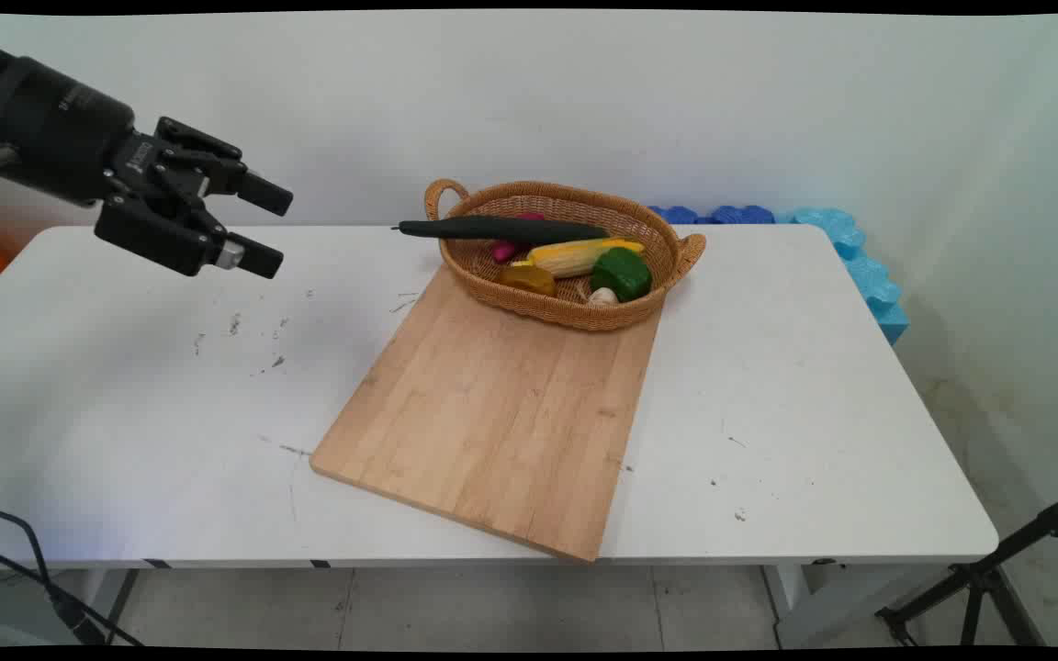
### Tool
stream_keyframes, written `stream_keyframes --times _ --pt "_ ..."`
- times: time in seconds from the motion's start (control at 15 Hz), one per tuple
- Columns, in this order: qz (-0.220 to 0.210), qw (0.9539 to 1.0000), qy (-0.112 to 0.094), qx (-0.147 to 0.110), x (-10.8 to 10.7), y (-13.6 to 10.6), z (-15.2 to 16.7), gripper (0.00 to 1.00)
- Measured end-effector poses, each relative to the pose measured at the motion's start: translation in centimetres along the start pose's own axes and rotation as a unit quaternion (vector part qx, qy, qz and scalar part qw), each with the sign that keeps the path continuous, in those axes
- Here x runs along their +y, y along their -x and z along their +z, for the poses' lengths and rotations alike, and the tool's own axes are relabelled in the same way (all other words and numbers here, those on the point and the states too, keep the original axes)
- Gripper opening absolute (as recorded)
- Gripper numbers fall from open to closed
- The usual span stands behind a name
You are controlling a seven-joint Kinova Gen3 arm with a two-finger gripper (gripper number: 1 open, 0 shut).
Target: Pick up the cucumber from the vegetable basket
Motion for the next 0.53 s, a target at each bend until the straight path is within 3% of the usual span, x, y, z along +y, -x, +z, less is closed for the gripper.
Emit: stream_keyframes --times 0.53 --pt "-0.006 0.9994 -0.033 0.01 -1.0 -1.5 1.6 1.0"
